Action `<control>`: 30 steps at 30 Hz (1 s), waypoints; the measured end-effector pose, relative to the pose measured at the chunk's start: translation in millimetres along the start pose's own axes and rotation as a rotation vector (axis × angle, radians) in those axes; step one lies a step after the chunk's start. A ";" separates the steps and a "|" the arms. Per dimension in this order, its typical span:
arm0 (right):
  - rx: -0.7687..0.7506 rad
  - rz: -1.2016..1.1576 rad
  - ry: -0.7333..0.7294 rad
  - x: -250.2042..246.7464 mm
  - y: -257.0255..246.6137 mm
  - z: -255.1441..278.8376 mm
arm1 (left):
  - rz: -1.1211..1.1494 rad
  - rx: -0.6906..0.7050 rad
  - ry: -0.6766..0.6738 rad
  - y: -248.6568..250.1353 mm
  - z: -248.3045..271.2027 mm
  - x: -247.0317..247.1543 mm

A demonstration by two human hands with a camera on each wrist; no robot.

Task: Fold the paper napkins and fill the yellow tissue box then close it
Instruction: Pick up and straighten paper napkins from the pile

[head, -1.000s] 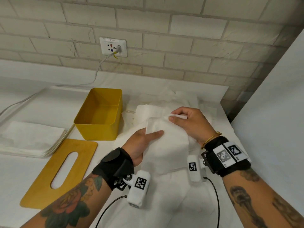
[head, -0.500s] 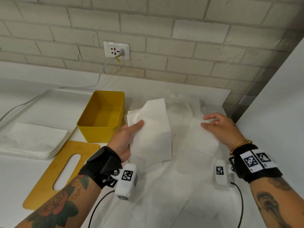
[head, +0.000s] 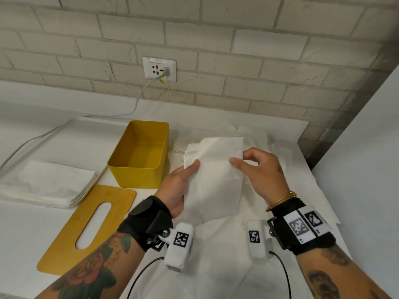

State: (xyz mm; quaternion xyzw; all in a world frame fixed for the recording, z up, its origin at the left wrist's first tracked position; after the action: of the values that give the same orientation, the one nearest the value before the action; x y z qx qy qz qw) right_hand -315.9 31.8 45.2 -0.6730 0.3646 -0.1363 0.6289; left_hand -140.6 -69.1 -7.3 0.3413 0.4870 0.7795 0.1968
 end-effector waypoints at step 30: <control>0.204 -0.299 -0.120 42.9 5.6 19.4 | -0.059 0.072 -0.016 20.8 -3.5 4.9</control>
State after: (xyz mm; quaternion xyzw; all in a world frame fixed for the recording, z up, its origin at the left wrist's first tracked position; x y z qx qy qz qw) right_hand -275.4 18.2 24.8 -0.6596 0.2065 -0.2239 0.6872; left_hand -146.0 -77.5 11.9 0.3400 0.5229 0.7526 0.2110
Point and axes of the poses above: each hand's wrist, its own z-axis away from the middle knuckle, its own x-axis out of the palm, y = z × x, the point moved 5 cm from there along -z, towards the middle knuckle, and after that the axes turned 10 degrees about -z, right-handed, at the moved point
